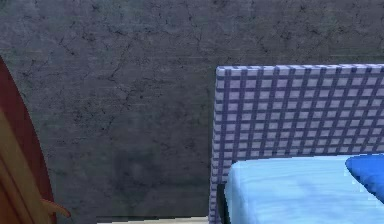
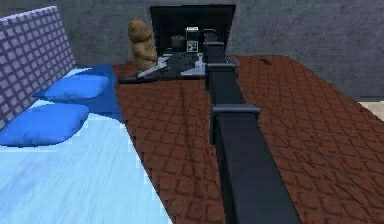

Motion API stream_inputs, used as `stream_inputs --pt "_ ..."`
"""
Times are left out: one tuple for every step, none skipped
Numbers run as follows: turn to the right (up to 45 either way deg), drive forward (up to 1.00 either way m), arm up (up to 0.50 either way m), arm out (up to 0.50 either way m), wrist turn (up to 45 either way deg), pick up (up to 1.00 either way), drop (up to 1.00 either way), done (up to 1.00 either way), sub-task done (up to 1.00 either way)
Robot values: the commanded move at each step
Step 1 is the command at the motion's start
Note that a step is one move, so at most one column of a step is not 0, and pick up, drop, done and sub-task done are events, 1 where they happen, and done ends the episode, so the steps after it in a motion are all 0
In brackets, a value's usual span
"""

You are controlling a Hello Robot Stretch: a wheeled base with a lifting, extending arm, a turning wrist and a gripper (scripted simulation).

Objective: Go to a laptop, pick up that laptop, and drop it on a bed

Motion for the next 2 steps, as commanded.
stream_inputs --pt "0.0 0.0 0.0 0.0 45.0 0.0 0.0 0.0 0.0" --pt "0.0 0.0 -0.08 0.0 0.0 0.0 0.0 0.0 0.0"
